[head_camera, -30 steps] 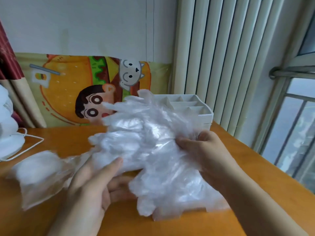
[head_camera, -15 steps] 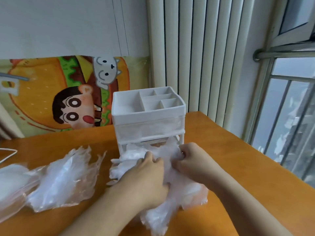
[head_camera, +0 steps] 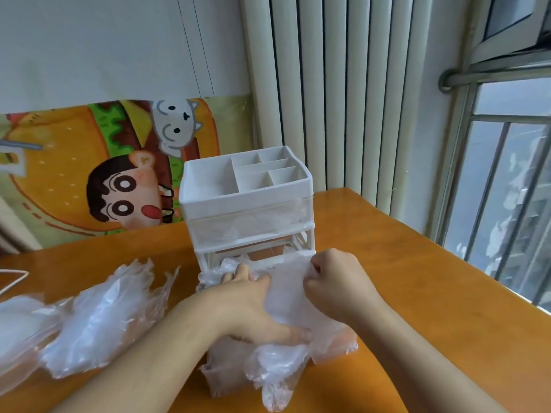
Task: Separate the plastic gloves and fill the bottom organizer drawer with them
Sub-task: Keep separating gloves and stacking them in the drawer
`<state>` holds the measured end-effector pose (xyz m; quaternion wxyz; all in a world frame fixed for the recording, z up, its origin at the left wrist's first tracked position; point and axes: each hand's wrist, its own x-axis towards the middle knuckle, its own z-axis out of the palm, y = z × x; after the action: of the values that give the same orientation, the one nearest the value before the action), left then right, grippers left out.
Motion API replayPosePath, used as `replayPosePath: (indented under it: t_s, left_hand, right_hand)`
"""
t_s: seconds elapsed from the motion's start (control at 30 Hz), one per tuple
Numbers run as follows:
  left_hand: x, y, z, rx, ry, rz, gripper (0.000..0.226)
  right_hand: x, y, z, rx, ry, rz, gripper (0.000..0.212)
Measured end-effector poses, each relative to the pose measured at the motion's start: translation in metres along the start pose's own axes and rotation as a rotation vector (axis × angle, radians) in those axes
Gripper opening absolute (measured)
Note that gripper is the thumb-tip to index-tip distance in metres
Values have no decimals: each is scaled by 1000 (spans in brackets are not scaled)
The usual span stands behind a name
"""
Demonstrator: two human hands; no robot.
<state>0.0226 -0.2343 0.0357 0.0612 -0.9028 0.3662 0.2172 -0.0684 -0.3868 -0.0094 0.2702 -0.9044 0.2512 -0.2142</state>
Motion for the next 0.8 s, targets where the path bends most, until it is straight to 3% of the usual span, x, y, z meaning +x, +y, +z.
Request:
replayPosePath:
  t_s: [0.27,0.57,0.8]
  left_hand:
    - [10,-4,7,88,-1,6,124]
    - [10,-5,-5,256,-67,48,108]
    - [10,2,-11,392,-171,36,124]
  right_hand:
    - [0,5,6,-6,-23,78,37]
    - [1,4,4,4,-93,191,21]
    - [-3,-5,-1,-79,-118,188,25]
